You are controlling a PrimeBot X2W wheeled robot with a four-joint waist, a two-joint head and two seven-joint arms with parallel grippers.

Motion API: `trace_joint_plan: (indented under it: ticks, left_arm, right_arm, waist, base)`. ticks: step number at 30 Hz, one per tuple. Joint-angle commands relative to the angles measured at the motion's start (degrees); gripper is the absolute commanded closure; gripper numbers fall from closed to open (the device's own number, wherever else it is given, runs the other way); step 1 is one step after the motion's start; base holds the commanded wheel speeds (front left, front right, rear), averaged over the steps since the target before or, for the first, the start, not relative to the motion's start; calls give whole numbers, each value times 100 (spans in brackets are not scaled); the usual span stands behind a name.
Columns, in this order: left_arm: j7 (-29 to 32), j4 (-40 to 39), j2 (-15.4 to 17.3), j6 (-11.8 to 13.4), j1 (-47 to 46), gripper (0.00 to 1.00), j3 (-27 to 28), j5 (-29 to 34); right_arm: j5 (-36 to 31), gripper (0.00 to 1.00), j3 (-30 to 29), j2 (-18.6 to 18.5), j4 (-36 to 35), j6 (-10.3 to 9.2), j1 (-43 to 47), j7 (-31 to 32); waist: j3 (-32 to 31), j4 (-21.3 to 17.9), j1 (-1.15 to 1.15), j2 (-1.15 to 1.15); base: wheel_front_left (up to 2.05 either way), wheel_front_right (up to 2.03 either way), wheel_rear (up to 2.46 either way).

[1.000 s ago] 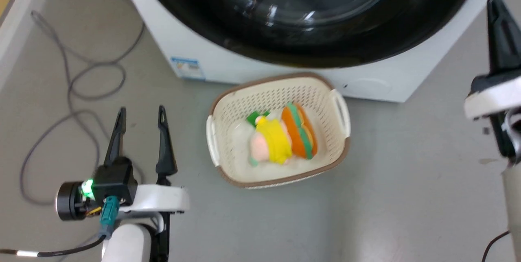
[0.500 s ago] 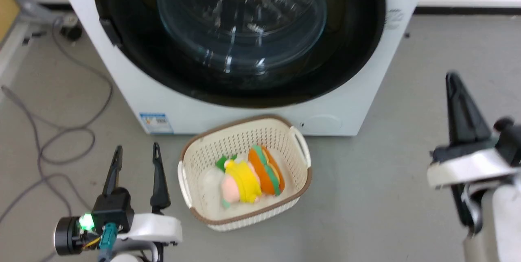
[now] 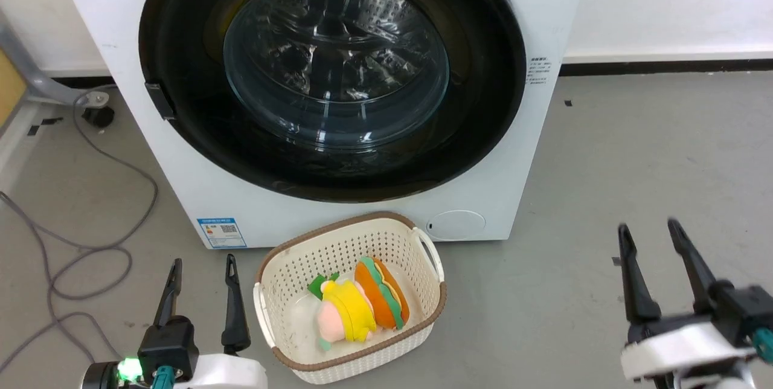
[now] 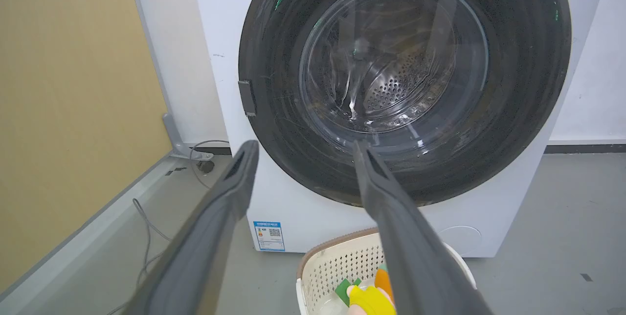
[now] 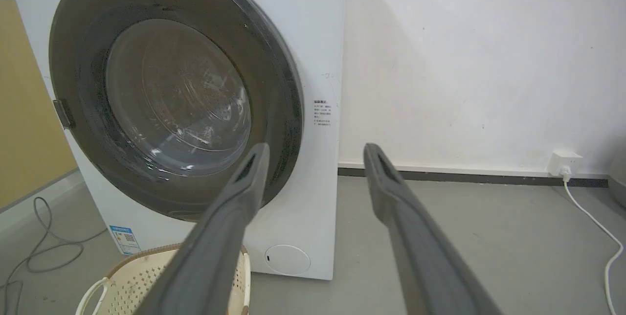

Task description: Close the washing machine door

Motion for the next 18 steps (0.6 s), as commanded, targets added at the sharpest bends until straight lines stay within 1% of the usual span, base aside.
trace_joint_plan:
  ticks: [1,2,9,10,18]
  left_arm:
    - [-30,-8,19,-14,73,0,11,14]
    - [-30,-12,17,-28,110,0,-7,24]
    - [-30,-48,11,-108,171,0,-31,-3]
    - [1,-39,-3,-103,111,100,-33,-12]
    - [61,-54,-16,-125,99,100,-30,-3]
  right_arm:
    - [44,0,-9,32,-41,-5,95,-20]
    - [145,0,-12,33,-74,-5,247,-20]
    - [365,0,74,34,-58,-5,429,-20]
    - [329,100,71,7,-38,0,362,1]
    - [295,100,94,8,-60,0,361,63]
  waist:
    - [-8,-2,1,0]
    - [-24,-9,1,0]
    - [-67,-32,1,0]
    - [-68,-33,1,0]
    - [-70,-18,1,0]
  base:
    - [0,0,0]
    - [0,0,0]
    - [0,0,0]
    - [0,0,0]
    - [0,0,0]
